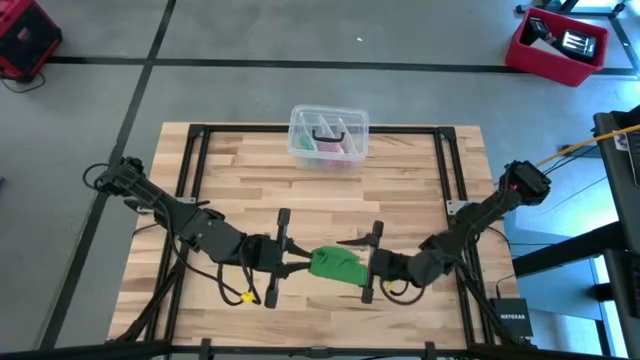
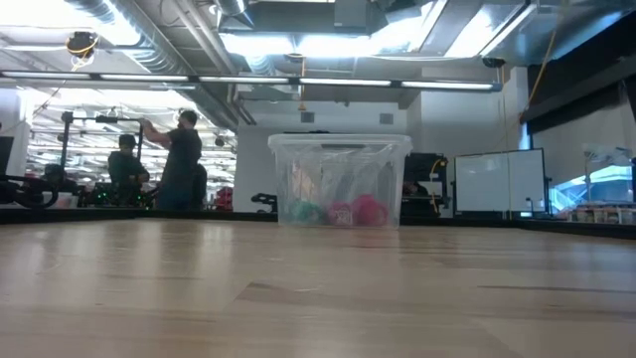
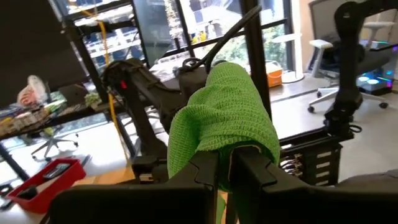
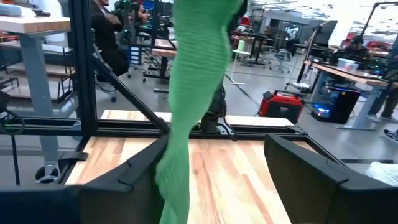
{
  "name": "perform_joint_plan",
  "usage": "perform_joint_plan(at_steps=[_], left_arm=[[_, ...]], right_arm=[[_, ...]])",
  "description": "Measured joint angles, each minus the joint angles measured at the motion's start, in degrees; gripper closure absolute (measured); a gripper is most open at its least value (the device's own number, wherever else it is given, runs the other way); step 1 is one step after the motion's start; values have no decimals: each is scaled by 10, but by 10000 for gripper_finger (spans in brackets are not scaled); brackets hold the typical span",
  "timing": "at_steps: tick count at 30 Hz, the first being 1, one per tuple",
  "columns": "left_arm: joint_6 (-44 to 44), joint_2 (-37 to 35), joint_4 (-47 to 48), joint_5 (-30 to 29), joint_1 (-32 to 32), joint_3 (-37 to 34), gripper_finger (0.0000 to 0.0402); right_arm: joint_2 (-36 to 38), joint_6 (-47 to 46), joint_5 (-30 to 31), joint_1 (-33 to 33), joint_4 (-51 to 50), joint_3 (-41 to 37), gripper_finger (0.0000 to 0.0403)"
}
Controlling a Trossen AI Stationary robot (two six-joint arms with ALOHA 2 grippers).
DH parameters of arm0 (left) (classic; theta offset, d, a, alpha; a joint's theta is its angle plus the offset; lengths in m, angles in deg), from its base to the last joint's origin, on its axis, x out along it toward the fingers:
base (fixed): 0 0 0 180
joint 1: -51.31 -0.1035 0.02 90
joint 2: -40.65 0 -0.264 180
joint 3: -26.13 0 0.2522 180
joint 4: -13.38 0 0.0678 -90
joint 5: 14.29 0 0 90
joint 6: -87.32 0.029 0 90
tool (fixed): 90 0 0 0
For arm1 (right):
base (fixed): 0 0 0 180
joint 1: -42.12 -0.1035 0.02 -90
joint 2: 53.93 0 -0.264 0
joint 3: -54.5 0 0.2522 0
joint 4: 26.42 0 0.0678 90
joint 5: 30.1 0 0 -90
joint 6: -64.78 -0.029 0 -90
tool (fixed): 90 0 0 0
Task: Roll bandage
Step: Roll the green bandage
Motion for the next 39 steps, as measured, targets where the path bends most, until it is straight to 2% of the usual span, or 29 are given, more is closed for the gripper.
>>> perform_joint_plan(at_steps=[4, 8, 14, 17, 18, 22, 25, 29, 34, 39], left_arm=[[-17, 0, 5, -41, 0, 0, 384], [-25, 0, 24, -55, 0, 0, 384], [-30, 0, 34, -68, 0, 0, 384], [-29, 0, 34, -70, 7, 0, 384], [-26, 0, 34, -70, 12, 0, 384], [7, -1, 32, -41, 40, 0, 384], [23, -4, 24, 6, 62, 0, 384], [67, -6, -19, 13, 87, 0, 384], [120, -7, -73, 6, 95, 0, 384], [110, -7, -50, -72, 70, 0, 384]], right_arm=[[0, 0, -29, 21, -9, 0, 156], [0, 0, -38, 34, -29, 0, 196], [0, 4, -31, 41, -47, 0, 307], [3, 38, 11, 40, -83, 0, 380], [6, 45, 25, 35, -94, 0, 390], [32, 39, 58, 20, -133, 0, 389], [40, 16, 55, 16, -178, 0, 398], [42, -18, 45, 18, -187, -7, 397], [27, -48, 21, 30, -160, -26, 397], [26, -43, 16, 28, -107, -26, 400]])
